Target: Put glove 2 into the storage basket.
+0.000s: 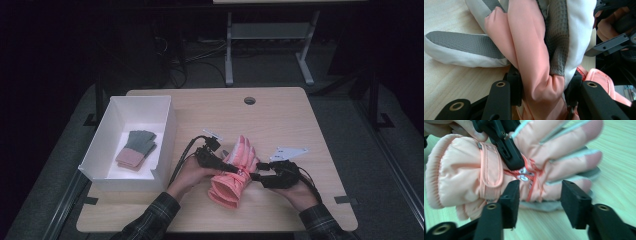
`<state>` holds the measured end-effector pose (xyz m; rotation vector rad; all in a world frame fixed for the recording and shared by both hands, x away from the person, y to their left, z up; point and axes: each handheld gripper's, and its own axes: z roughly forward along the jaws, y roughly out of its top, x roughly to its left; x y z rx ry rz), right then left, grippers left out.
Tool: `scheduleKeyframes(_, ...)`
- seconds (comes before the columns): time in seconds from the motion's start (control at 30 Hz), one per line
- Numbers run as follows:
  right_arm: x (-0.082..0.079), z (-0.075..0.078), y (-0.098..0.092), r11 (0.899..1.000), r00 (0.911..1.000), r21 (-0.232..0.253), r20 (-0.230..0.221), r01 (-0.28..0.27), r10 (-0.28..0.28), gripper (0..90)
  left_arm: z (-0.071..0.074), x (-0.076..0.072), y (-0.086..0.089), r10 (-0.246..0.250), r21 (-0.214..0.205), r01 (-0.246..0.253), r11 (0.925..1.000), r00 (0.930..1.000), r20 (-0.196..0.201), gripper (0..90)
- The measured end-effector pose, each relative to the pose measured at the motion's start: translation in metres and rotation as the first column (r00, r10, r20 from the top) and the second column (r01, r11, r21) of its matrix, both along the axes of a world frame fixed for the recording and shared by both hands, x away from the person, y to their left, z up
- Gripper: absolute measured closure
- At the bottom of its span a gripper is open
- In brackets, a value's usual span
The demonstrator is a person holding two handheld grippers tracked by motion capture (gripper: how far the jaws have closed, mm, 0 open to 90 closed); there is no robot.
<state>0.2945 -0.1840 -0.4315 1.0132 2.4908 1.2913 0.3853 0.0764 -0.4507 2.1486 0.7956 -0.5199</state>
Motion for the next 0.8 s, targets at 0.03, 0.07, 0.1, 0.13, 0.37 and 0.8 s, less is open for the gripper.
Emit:
scheduleKeyframes(0.03, -0.002, 0.001, -0.004, 1.000, 1.0000, 0.003, -0.002, 0.008, -0.008, 45.5, 0.001, 0.000, 0.000, 0.003, -0.005, -0.003, 1.0000, 1.0000, 0.002, 59.5)
scheduleKeyframes(0.07, -0.003, 0.002, -0.007, 1.000, 0.9999, 0.005, -0.004, 0.015, -0.015, 44.6, 0.004, -0.001, 0.000, 0.000, -0.005, 0.000, 1.0000, 1.0000, 0.007, 59.5)
scheduleKeyframes(0.1, -0.004, 0.002, -0.011, 1.000, 0.9997, 0.007, -0.003, 0.024, -0.024, 42.8, 0.006, -0.001, 0.001, 0.002, -0.001, -0.002, 1.0000, 0.9999, 0.011, 59.4)
scheduleKeyframes(0.13, -0.006, 0.003, -0.015, 0.999, 0.9995, 0.014, -0.007, 0.032, -0.032, 41.2, 0.009, -0.001, 0.002, 0.021, -0.011, -0.021, 0.9997, 0.9997, 0.012, 59.4)
scheduleKeyframes(0.37, -0.013, -0.005, -0.038, 0.996, 0.9959, 0.012, -0.013, 0.089, -0.089, 31.7, 0.033, -0.001, 0.007, 0.051, 0.006, -0.052, 0.9986, 0.9960, 0.073, 59.4)
scheduleKeyframes(0.8, -0.008, -0.018, -0.057, 0.977, 0.9771, -0.018, -0.010, 0.212, -0.212, 16.7, 0.100, 0.000, 0.023, 0.104, 0.011, -0.106, 0.9943, 0.9825, 0.155, 58.9)
